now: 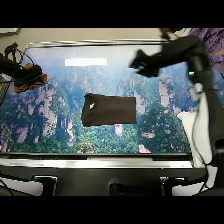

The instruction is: Fold the clothes and pants, and hang the long-sleeved shirts on hangers.

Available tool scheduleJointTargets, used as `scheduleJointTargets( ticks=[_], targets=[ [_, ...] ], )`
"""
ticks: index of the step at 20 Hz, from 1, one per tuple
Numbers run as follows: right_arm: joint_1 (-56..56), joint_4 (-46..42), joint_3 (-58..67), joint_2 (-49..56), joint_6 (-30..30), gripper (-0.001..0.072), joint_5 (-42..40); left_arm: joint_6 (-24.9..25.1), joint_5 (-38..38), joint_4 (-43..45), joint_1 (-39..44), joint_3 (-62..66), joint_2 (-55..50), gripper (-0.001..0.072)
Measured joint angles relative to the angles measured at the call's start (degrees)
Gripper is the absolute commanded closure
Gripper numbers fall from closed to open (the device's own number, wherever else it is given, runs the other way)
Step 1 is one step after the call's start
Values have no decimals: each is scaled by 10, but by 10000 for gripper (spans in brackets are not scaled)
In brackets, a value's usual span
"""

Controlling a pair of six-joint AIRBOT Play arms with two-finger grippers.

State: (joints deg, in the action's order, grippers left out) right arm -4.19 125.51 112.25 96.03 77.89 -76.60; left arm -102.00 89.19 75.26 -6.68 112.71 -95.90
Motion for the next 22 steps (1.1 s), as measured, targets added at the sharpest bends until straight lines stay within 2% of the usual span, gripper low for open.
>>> scheduleJointTargets(
  ticks=[3, 6, 10, 14, 18, 20, 21, 22],
  targets=[
    [93, 30, -79, -5, 83, 218, -42, 0, 0, 0, 0, 0, 0, 691],
    [140, 66, -196, -1, 158, 231, -32, 0, 0, 0, 0, 0, 0, 691],
    [147, 128, -334, 20, 244, 238, 10, 0, 0, 0, 0, 0, 0, 691],
    [117, 176, -393, 50, 301, 245, 49, 0, 0, 0, 0, 0, 0, 691],
    [76, 209, -410, 76, 325, 394, 95, -9, 0, 0, 0, 0, -1, 691],
    [60, 218, -413, 81, 330, 549, 117, -11, 0, -1, 0, 0, -1, 691],
    [54, 222, -414, 83, 331, 665, 127, -13, 0, 0, 0, 0, -1, 691],
    [50, 226, -414, 83, 331, 682, 136, -13, 0, 0, 0, 0, -1, 690]
  ],
)
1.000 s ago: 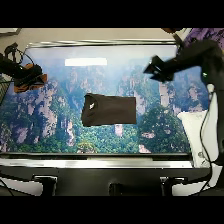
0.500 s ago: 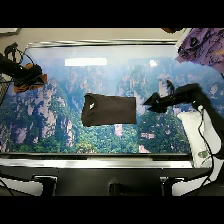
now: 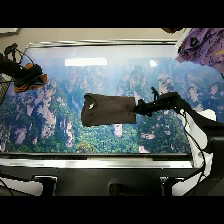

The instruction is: Fold the clothes and pants, and hang the long-sleeved shirts on hangers.

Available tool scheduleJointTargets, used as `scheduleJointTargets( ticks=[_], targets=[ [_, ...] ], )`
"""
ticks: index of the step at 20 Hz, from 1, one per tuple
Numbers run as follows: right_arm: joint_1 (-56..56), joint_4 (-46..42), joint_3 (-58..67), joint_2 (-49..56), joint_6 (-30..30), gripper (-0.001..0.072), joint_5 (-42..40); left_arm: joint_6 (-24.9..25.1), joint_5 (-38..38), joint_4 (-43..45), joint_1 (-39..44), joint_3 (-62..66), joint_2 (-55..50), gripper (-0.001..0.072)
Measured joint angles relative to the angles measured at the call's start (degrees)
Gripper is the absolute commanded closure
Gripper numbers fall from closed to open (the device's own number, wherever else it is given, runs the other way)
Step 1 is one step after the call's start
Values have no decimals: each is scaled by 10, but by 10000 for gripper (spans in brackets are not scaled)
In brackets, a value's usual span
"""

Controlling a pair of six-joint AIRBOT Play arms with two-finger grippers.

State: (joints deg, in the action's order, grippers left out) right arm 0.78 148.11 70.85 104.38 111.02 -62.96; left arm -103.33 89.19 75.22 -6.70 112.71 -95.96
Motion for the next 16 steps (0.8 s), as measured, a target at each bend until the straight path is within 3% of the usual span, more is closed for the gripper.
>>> scheduleJointTargets(
  ticks=[5, 16],
  targets=[
    [5, 2, 25, -7, -8, 684, 18, -2, 0, 0, 0, 0, 0, 690],
    [185, -52, 174, -33, -139, 684, 11, -2, 4, 0, 16, 0, 0, 691]
  ],
)
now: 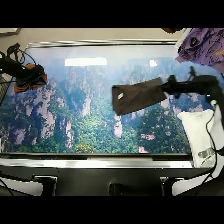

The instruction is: Fold the clothes and pants, and hang the long-sleeved shirts on hangers.

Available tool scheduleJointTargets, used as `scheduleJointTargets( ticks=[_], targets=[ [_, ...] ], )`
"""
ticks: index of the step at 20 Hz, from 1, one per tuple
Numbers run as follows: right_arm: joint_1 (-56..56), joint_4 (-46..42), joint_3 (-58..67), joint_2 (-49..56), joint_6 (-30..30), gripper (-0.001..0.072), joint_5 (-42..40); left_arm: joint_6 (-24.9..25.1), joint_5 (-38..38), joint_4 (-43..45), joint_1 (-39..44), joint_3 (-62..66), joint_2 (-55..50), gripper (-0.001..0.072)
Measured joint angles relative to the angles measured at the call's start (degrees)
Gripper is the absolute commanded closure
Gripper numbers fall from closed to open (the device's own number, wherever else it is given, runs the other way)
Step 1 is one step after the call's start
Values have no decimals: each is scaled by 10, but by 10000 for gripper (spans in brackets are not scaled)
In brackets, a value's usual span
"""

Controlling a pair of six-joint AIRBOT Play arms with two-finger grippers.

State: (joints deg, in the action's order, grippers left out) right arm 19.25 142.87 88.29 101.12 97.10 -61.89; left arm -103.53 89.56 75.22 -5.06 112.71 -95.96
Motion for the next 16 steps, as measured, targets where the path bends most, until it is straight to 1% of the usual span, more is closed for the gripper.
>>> scheduleJointTargets(
  ticks=[4, 9, 13, 16],
  targets=[
    [78, -33, 25, -21, -43, 684, 15, 0, 5, 0, 9, 0, 0, 691],
    [162, -107, 33, -73, -107, 684, 25, 0, 14, 0, 17, 0, 0, 690],
    [198, -181, 34, -122, -160, 685, 10, 0, 19, 0, 23, 0, 0, 691],
    [207, -240, 34, -159, -199, 685, -17, 0, 26, 0, 27, 0, 0, 690]
  ],
)
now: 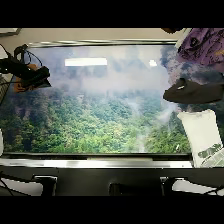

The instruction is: Fold the clothes and pants, and hang the long-sleeved shirts on hangers.

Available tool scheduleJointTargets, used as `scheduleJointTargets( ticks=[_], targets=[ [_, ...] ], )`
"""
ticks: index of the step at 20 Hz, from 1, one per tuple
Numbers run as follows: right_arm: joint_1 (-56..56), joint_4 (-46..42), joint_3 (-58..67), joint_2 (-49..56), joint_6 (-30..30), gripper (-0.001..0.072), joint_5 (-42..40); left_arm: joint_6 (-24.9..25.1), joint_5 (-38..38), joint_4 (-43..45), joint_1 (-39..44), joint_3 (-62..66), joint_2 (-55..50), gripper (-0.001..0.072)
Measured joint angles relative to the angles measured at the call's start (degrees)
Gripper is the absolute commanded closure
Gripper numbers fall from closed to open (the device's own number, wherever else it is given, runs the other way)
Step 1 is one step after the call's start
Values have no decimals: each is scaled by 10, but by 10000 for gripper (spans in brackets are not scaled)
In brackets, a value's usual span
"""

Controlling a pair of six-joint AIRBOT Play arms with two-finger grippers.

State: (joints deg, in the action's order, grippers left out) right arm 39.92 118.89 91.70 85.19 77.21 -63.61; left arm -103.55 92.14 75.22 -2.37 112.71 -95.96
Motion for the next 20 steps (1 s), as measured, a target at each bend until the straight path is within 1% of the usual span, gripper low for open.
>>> scheduleJointTargets(
  ticks=[6, 11, 16, 20],
  targets=[
    [5, -114, 0, -71, -67, 685, -64, 0, 12, 0, 10, 0, 0, 690],
    [5, -189, 0, -103, -114, 685, -124, 0, 14, 0, 20, 0, 0, 690],
    [5, -268, -1, -124, -145, 685, -179, 0, 16, 0, 24, 0, 0, 691],
    [5, -306, -34, -150, -160, 685, -209, 1, 16, 0, 24, 0, 0, 690]
  ],
)
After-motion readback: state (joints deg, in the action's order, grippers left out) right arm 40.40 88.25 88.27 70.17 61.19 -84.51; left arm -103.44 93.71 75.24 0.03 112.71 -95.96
